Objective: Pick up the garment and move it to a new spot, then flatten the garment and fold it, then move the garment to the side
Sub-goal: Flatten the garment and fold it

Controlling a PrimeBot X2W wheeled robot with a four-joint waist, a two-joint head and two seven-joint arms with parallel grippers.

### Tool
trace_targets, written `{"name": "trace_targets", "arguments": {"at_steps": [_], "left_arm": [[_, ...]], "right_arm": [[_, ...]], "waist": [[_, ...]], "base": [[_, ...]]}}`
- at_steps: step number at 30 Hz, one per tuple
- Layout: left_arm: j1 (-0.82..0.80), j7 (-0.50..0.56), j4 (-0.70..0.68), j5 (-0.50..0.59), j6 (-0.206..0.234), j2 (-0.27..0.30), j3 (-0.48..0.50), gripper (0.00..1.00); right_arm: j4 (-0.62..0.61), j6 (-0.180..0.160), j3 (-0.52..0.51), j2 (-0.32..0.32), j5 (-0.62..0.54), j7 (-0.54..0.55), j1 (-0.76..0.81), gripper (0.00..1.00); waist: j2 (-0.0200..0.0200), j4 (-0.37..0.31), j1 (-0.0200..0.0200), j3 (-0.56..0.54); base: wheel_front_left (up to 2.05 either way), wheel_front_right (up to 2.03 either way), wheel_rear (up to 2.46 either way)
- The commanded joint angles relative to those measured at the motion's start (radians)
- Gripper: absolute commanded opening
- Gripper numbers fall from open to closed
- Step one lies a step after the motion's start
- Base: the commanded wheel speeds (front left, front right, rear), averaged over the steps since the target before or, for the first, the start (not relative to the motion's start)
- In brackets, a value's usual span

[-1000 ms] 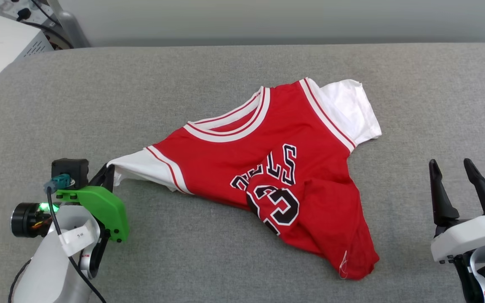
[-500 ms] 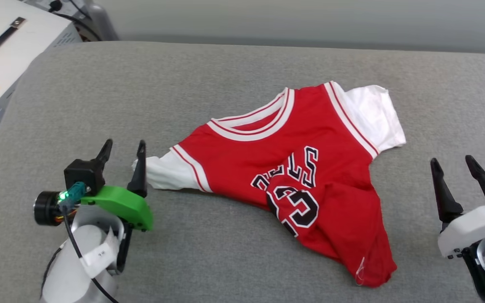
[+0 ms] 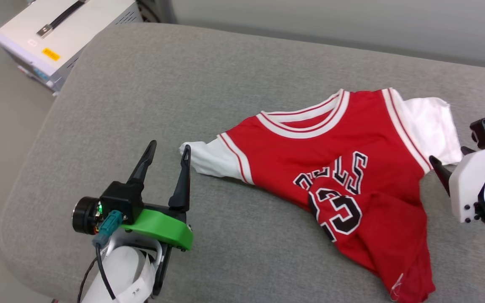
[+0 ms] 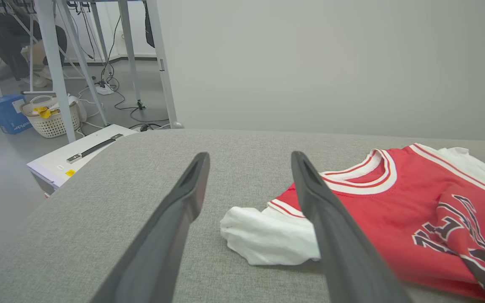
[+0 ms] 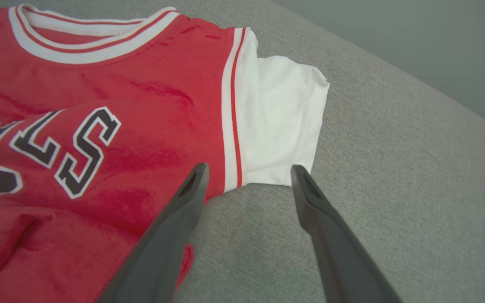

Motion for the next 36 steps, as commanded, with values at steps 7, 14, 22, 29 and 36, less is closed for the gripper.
{"name": "trace_targets", "arguments": {"at_steps": [7, 14, 22, 29, 36], "left_arm": [[-0.001, -0.006, -0.012, 0.019, -0.009, -0.028, -0.004, 1.0], [-0.001, -0.006, -0.009, 0.027, -0.016, -0.041, 0.006, 1.0], [-0.002, -0.006, 0.003, 0.038, -0.025, -0.053, 0.011, 1.0], [0.014, -0.006, 0.022, 0.042, -0.032, -0.049, 0.024, 1.0], [0.044, -0.006, 0.045, 0.044, -0.039, -0.041, 0.026, 1.0]], "right_arm": [[0.168, -0.001, 0.027, -0.04, 0.032, 0.092, -0.105, 1.0], [0.295, -0.001, 0.062, -0.052, 0.04, 0.068, -0.142, 1.0], [0.414, -0.001, 0.059, -0.051, 0.054, 0.045, -0.132, 0.0], [0.455, -0.001, -0.021, -0.03, 0.071, -0.002, -0.078, 0.0], [0.408, -0.001, -0.113, -0.011, 0.067, -0.036, 0.028, 0.0]], "waist": [[0.0107, 0.101, 0.0, 0.067], [0.0107, 0.119, 0.0, 0.082], [0.0107, 0.106, 0.0, 0.075], [0.0107, 0.056, 0.0, 0.023], [0.0107, -0.016, 0.0, -0.04]], "base": [[0.0, 0.0, 0.0], [0.0, 0.0, 0.0], [0.0, 0.0, 0.0], [0.0, 0.0, 0.0], [0.0, 0.0, 0.0]]}}
